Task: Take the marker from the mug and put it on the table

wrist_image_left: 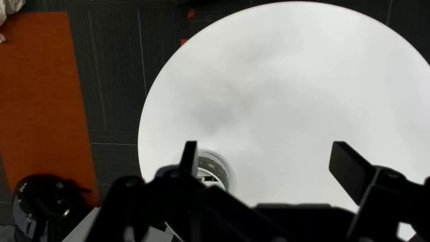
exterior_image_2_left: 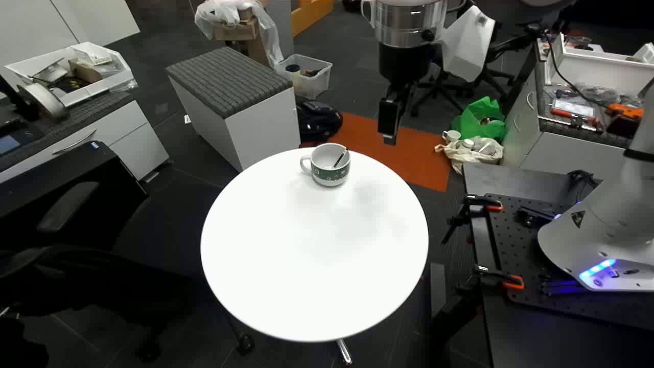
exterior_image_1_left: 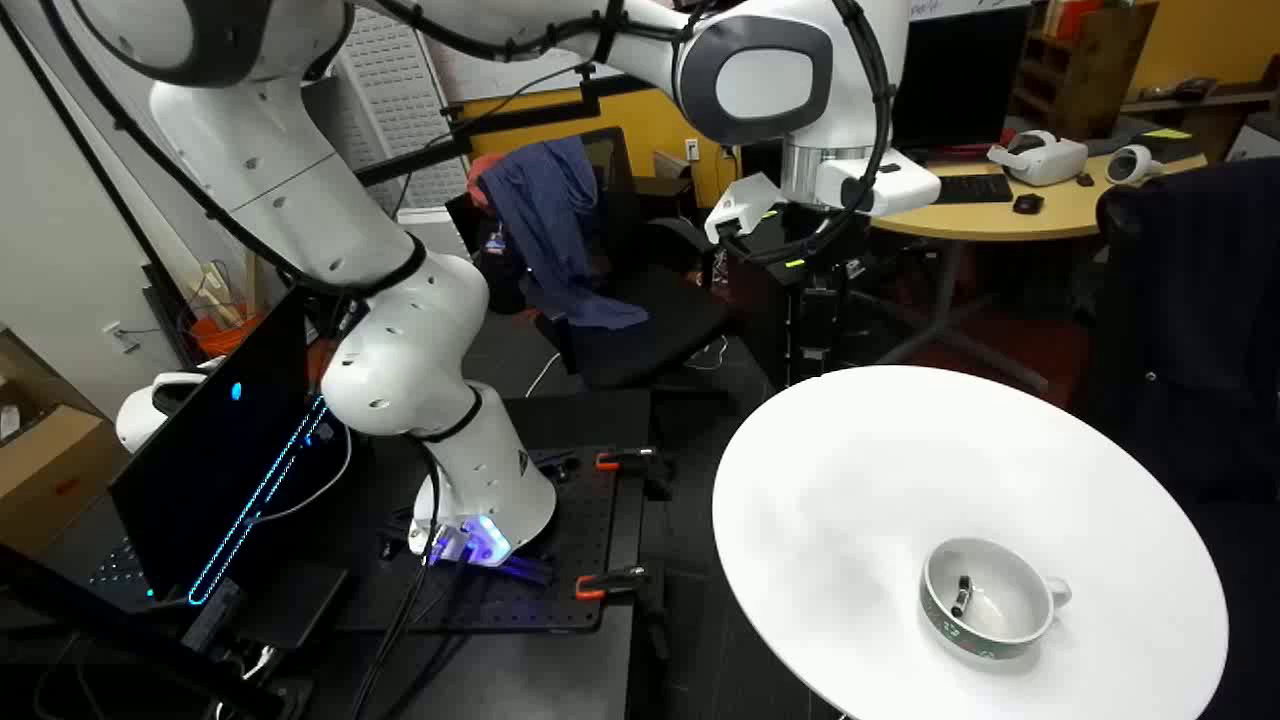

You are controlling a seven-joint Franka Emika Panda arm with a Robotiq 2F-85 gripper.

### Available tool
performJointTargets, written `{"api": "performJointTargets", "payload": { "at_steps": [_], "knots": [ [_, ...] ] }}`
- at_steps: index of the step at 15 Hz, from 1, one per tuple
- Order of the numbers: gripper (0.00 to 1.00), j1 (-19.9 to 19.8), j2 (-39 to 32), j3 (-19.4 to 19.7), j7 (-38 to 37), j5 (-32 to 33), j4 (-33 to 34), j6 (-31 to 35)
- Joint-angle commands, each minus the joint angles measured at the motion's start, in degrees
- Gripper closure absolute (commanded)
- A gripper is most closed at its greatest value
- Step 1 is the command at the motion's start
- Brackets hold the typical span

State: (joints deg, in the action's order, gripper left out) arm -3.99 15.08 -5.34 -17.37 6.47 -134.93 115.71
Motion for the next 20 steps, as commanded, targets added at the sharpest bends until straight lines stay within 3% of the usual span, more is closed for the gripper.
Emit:
{"api": "performJointTargets", "payload": {
  "at_steps": [1, 9, 16, 20],
  "knots": [
    [0.00, 0.9, 0.0, 0.9, -0.2, 0.2, 0.1, -0.1],
    [0.00, 0.8, 0.4, 0.8, 1.2, 2.9, -0.4, 1.3],
    [0.00, -0.5, -1.1, 2.5, 3.5, 13.4, 1.8, 1.3],
    [0.00, -1.1, -3.2, 5.2, 9.1, 19.4, 2.9, 4.0]
  ]
}}
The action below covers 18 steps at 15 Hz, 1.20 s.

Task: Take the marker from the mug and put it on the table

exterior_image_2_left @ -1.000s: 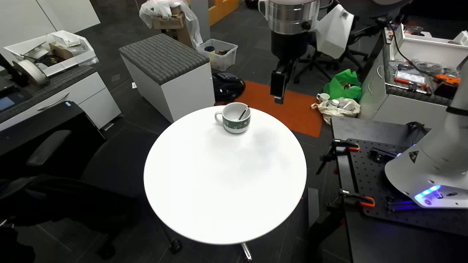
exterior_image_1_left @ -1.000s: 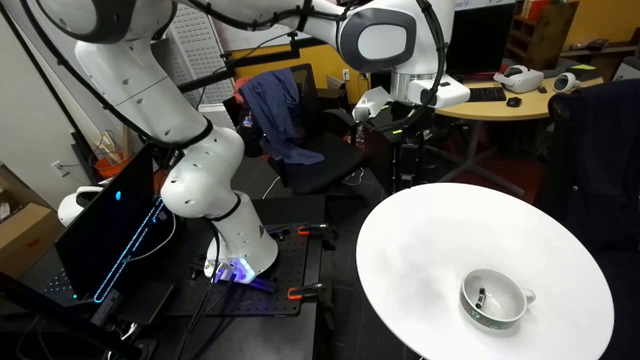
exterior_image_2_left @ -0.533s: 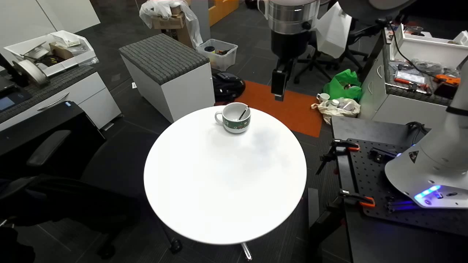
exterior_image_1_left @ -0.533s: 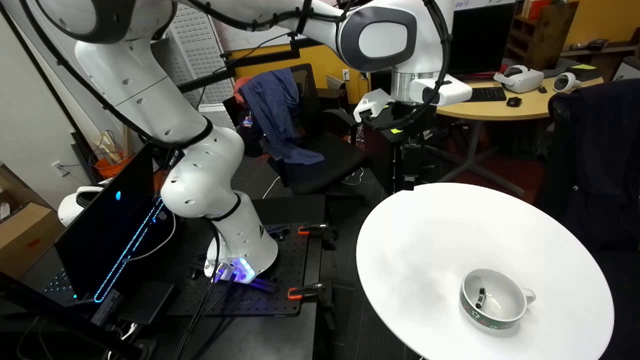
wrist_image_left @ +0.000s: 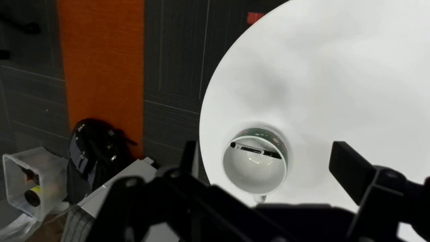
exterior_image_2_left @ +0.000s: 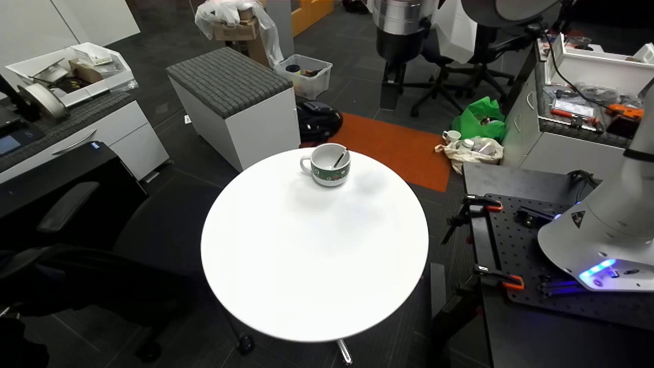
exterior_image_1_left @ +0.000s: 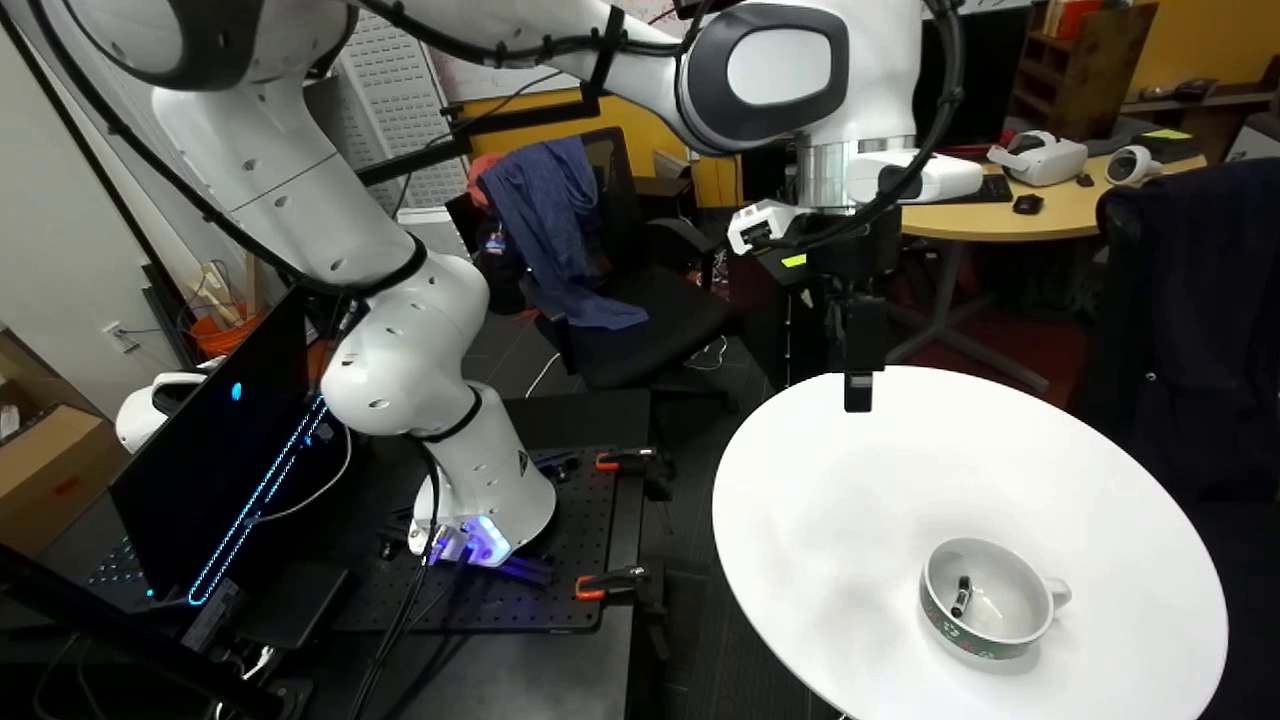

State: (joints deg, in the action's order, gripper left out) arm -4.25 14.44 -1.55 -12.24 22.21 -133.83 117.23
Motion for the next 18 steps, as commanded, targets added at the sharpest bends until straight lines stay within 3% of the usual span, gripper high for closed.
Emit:
{"api": "performJointTargets", "payload": {
  "at_steps": [1, 6, 11, 18],
  "knots": [
    [0.00, -1.2, -3.3, 2.0, 5.1, 5.5, 2.0, 3.8],
    [0.00, -2.3, -8.5, 5.7, 13.0, 9.4, 3.4, 10.9],
    [0.00, -2.9, -14.0, 8.4, 23.7, 7.3, 5.0, 13.7],
    [0.00, -3.1, -19.1, 8.6, 36.7, 2.5, 6.1, 14.9]
  ]
}}
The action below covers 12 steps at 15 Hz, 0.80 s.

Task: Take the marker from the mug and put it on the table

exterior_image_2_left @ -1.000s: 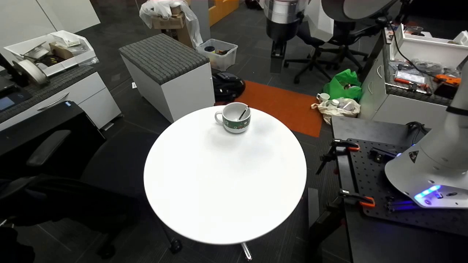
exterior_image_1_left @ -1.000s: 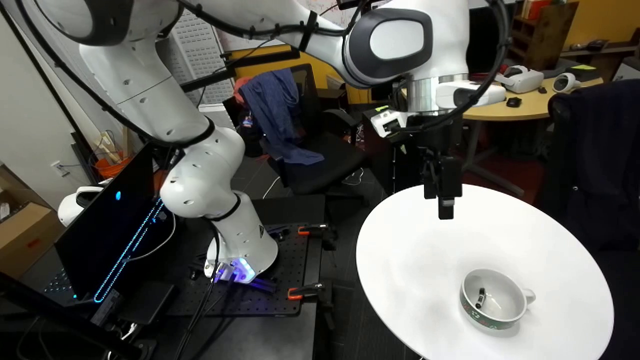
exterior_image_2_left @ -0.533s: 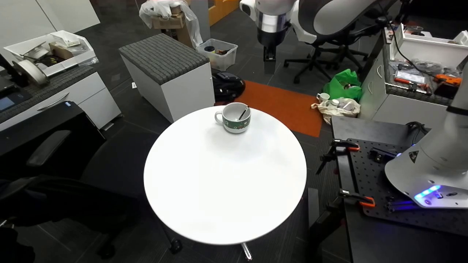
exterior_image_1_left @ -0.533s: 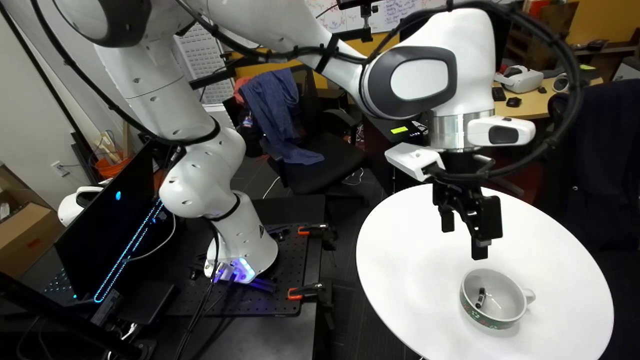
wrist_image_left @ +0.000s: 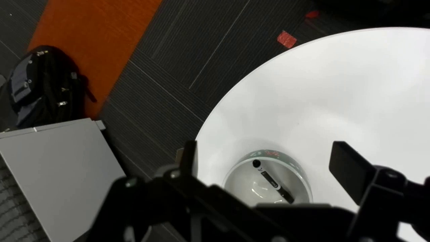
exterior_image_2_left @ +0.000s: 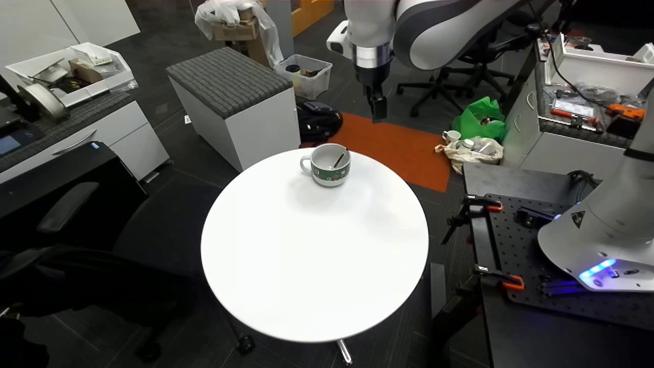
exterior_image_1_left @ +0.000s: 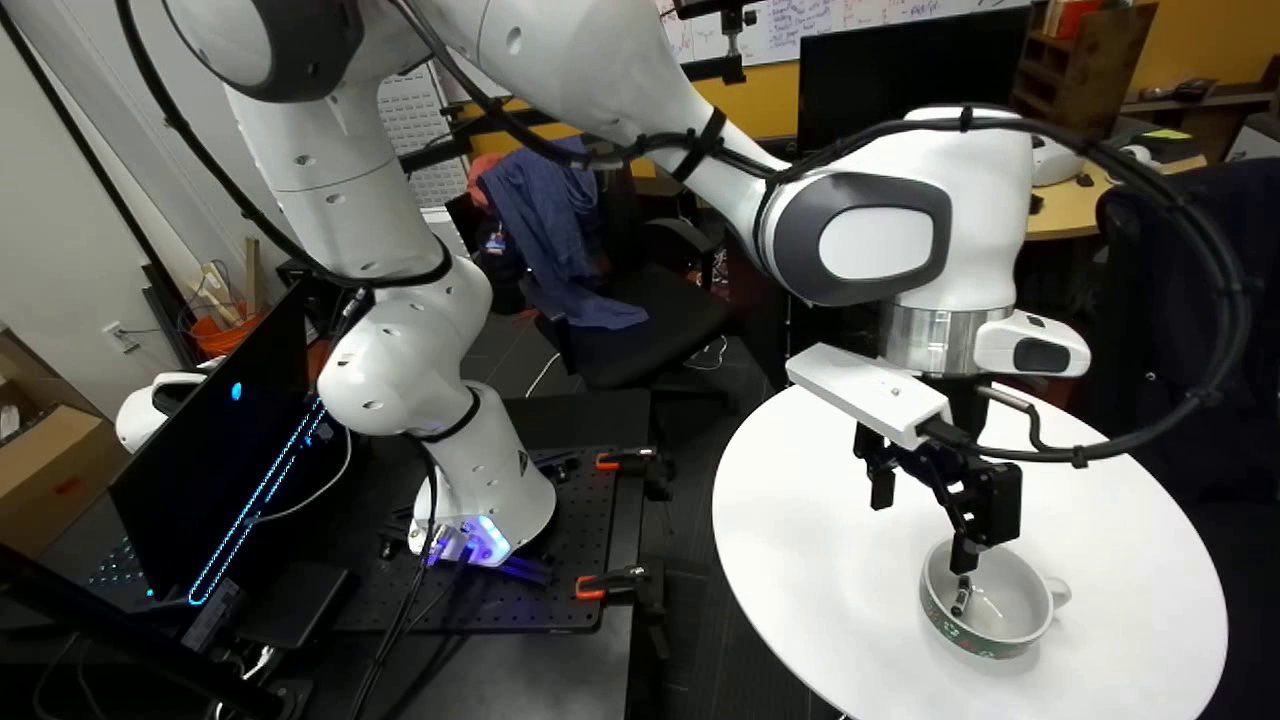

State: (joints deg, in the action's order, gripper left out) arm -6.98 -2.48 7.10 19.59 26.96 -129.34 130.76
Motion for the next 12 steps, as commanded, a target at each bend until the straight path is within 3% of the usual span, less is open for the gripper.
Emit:
{"api": "performJointTargets", "payload": {
  "at_steps": [1, 7, 8, 12],
  "knots": [
    [0.00, -0.4, -3.0, -0.1, 6.0, -3.0, 1.9, 1.7],
    [0.00, -0.5, -8.4, 0.0, 4.3, -2.9, 5.4, 0.8],
    [0.00, -0.4, -6.0, -0.2, 4.9, -2.4, 3.0, 1.2],
    [0.00, -0.5, -8.2, -0.2, 4.8, -2.4, 4.5, 1.2]
  ]
}}
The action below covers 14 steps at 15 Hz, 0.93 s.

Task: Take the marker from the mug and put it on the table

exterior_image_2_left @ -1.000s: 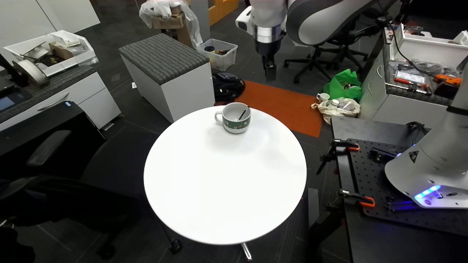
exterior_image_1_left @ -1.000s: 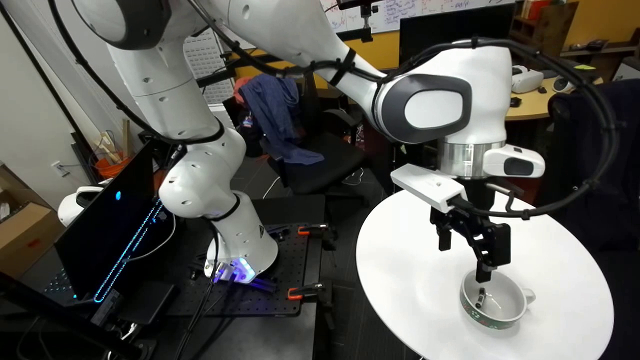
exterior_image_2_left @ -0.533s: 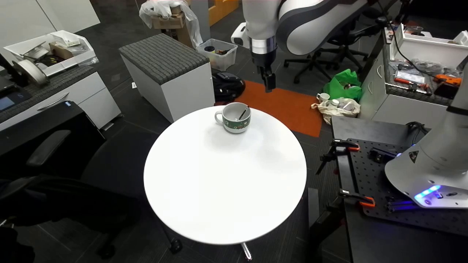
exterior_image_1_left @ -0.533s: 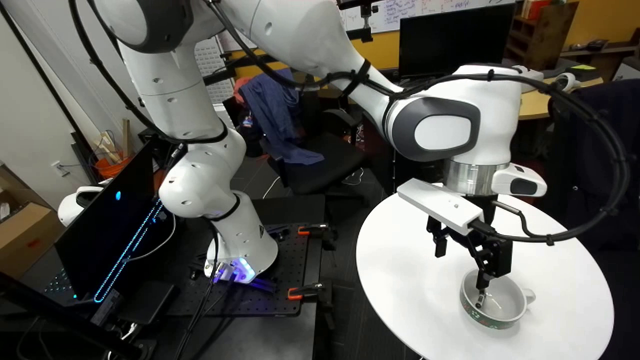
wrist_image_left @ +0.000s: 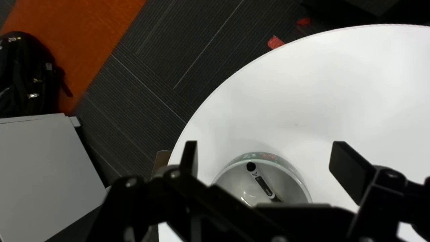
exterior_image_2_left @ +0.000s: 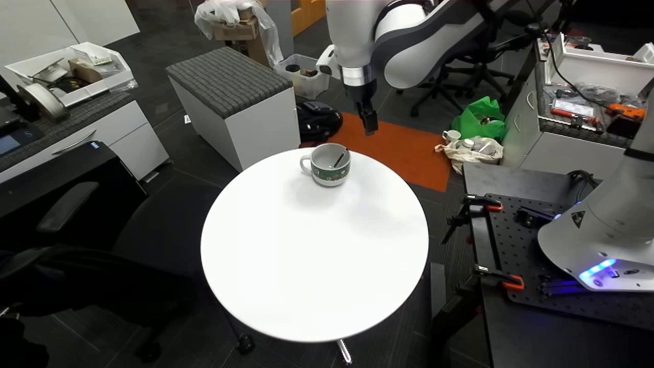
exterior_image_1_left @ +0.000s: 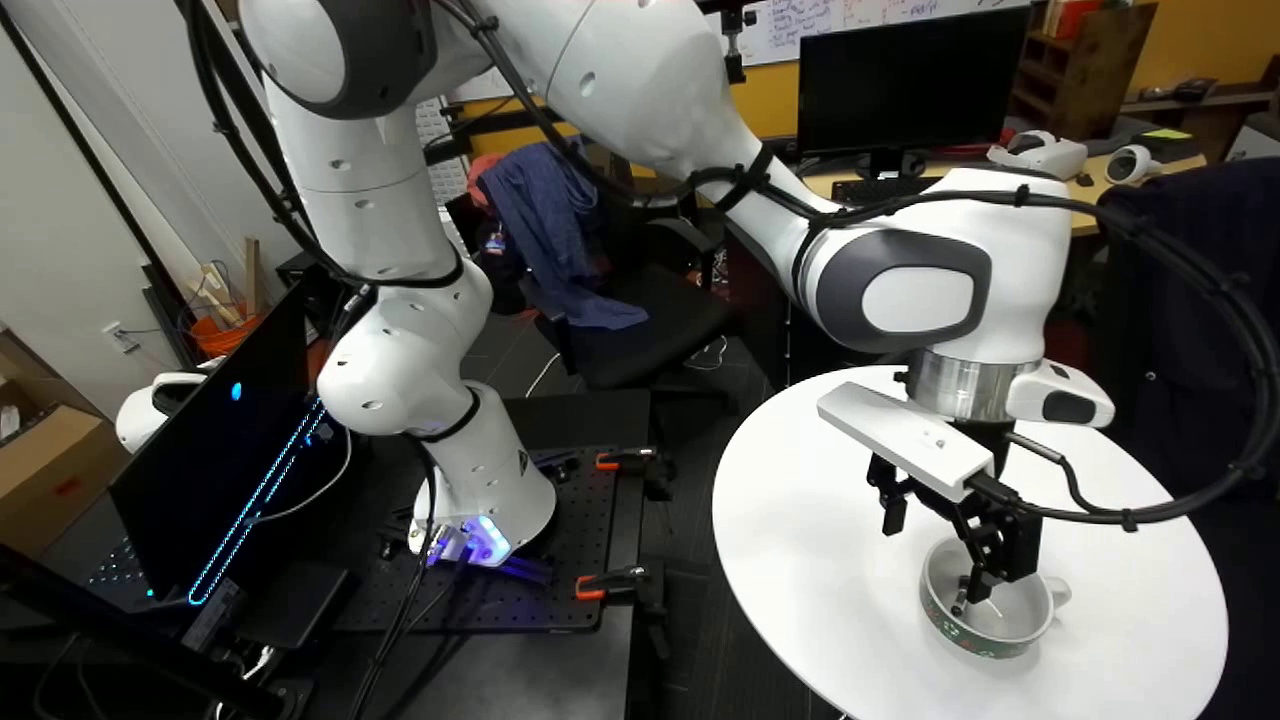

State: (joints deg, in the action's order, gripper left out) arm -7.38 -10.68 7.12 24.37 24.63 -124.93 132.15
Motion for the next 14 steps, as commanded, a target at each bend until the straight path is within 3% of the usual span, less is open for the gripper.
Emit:
{"api": "performJointTargets", "payload": {
  "at_steps": [1, 8, 14],
  "knots": [
    [0.00, -0.3, 0.3, -0.1, -0.2, -0.1, -0.3, 1.0],
    [0.00, -0.9, -2.5, -0.7, 1.0, -4.5, 0.8, 6.5],
    [0.00, -1.5, -6.4, -1.3, 2.4, -8.5, 3.5, 5.4]
  ]
}}
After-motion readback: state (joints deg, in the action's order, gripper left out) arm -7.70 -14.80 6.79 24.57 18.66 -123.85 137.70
